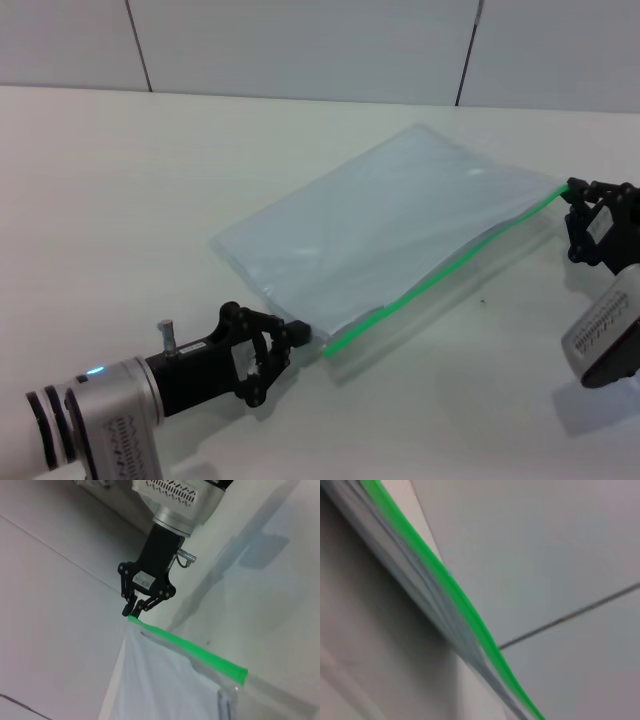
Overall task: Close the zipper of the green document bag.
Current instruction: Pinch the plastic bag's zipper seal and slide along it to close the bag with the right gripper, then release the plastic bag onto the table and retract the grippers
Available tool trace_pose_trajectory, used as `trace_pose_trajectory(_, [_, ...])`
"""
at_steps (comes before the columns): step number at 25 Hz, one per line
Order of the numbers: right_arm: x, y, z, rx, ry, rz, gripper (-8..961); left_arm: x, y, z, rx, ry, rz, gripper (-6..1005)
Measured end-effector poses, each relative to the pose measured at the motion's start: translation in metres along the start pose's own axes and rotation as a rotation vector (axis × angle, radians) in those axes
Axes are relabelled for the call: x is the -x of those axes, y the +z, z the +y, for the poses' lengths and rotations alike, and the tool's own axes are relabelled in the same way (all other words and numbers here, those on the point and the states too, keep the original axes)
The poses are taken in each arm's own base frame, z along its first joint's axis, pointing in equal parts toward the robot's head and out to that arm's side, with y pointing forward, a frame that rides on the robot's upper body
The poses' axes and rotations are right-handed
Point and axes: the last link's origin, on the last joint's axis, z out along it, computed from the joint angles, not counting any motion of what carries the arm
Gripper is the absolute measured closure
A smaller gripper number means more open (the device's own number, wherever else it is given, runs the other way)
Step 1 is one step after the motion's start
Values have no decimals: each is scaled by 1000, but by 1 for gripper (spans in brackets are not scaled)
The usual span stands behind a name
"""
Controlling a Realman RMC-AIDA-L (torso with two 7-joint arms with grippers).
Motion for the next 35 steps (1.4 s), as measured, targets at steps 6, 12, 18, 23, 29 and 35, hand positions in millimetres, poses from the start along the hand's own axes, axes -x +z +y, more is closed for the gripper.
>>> trace_pose_trajectory(6, [-18, -7, -16, -154, 135, 115, 865, 7, -1, -16, -99, -31, -44, 959])
trace_pose_trajectory(12, [-35, -34, -37, -446, 344, 212, 780, 19, -22, -52, -419, -147, -100, 897])
trace_pose_trajectory(18, [-19, -57, -40, -572, 666, 0, 533, 23, -47, -86, -714, -314, -52, 661])
trace_pose_trajectory(23, [-2, -71, -40, -501, 871, -274, 342, 17, -67, -98, -860, -443, 73, 504])
trace_pose_trajectory(29, [12, -80, -44, -392, 985, -485, 171, 18, -81, -104, -943, -531, 135, 489])
trace_pose_trajectory(35, [9, -82, -44, -390, 982, -482, 73, 21, -87, -103, -967, -590, 147, 489])
